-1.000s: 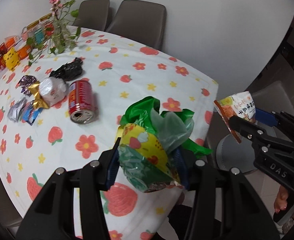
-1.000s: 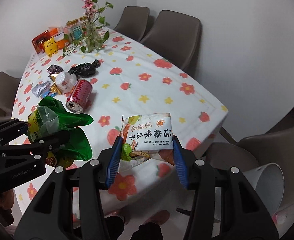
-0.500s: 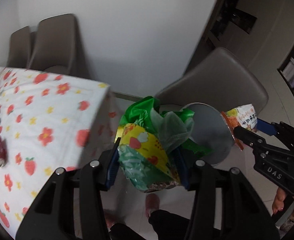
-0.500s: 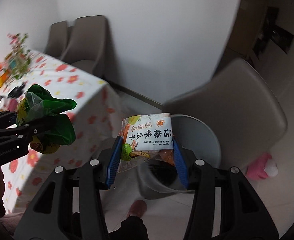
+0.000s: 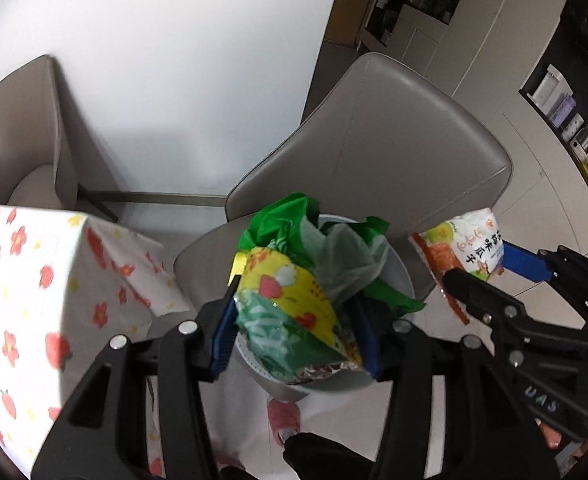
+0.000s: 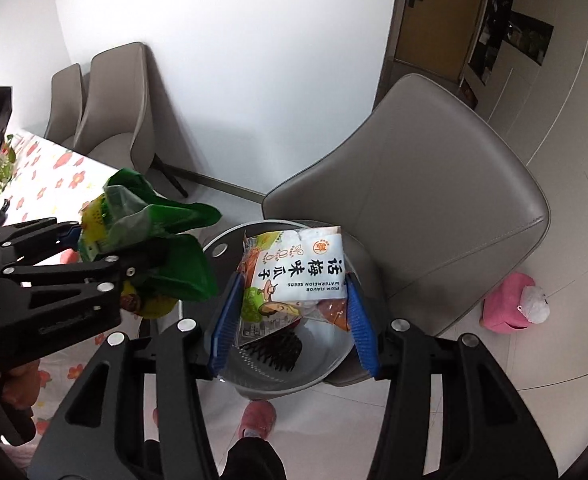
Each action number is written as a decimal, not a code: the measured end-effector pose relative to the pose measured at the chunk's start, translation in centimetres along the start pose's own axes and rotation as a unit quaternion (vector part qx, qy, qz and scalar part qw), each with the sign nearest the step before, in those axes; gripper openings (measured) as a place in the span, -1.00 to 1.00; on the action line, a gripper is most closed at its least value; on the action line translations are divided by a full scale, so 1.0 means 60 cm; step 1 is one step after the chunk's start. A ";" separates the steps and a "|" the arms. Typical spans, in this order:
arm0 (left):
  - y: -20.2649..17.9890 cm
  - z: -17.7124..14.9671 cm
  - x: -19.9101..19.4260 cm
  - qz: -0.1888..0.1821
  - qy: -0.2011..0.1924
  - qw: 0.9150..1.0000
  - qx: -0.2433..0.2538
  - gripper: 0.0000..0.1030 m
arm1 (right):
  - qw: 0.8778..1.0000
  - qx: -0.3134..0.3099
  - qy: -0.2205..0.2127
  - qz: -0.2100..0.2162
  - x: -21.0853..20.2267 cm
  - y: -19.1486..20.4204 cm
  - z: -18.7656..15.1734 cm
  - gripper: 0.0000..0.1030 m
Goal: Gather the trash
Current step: 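Open both tools over the bin to drop the bag and packet, then move both tools back to the table toward the red soda can, then grasp the red soda can with the right tool, then grasp the white plastic-wrapped roll with the left tool while the right tool holds the can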
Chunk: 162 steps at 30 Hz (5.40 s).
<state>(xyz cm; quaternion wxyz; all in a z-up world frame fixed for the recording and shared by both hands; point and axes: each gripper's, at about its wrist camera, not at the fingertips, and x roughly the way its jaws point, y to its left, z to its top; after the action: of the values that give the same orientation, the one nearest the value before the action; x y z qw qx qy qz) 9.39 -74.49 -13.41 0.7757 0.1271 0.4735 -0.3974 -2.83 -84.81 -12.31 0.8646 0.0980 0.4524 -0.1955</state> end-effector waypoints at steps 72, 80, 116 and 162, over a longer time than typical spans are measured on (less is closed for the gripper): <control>0.765 -0.498 -0.548 0.301 -0.092 0.880 -0.356 0.37 | 0.916 -0.319 -0.020 0.243 -0.078 1.018 -0.041 0.30; 0.838 -0.499 -0.518 0.296 -0.076 0.880 -0.363 0.37 | 0.917 -0.328 -0.001 0.227 -0.014 1.080 -0.037 0.36; 0.950 -0.468 -0.408 0.280 -0.044 0.894 -0.347 0.37 | 0.926 -0.323 0.026 0.191 0.150 1.159 -0.035 0.29; 0.711 -0.457 -0.459 0.270 -0.082 0.919 -0.276 -0.12 | 0.944 -0.281 -0.043 0.169 -0.034 0.935 -0.041 0.28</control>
<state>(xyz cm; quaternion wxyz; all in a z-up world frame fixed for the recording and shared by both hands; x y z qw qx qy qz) 17.00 -17.32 -12.29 0.8941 -0.0019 0.4464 -0.0355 18.22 -32.74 -12.45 0.8961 -0.0830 0.4278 0.0848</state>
